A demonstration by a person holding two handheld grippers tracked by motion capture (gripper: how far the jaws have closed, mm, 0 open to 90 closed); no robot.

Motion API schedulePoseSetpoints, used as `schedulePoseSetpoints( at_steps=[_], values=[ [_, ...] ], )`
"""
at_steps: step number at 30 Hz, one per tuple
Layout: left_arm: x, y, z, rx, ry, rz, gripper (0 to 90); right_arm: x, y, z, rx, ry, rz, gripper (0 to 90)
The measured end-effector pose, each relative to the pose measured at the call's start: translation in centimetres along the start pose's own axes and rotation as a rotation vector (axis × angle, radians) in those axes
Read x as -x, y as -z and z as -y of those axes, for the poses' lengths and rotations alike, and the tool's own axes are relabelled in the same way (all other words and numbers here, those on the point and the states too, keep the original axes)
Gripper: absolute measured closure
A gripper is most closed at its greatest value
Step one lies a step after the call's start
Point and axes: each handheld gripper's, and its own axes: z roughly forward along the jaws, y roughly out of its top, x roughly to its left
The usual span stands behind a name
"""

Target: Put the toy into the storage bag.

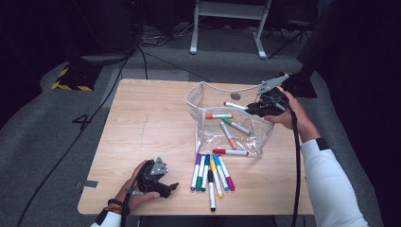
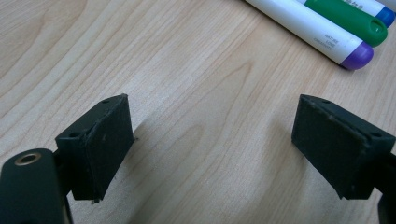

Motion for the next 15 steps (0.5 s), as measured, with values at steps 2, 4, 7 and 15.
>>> schedulePoseSetpoints(
  at_steps=[2,4,7,15],
  values=[
    [0.0,0.0,0.0,0.0,0.0,0.0,12.8,-0.2,-0.7,-0.2,-0.061,0.022,-0.042,75.1],
    [0.0,0.0,0.0,0.0,-0.001,-0.001,12.8,-0.6,-1.0,-0.2,-0.08,0.038,-0.092,75.1],
    [0.0,0.0,0.0,0.0,0.0,0.0,12.8,-1.2,-1.0,-0.3,-0.103,0.07,-0.124,75.1],
    [0.0,0.0,0.0,0.0,0.0,0.0,12.8,-2.1,-1.0,0.0,-0.121,0.099,-0.174,74.7]
  ],
)
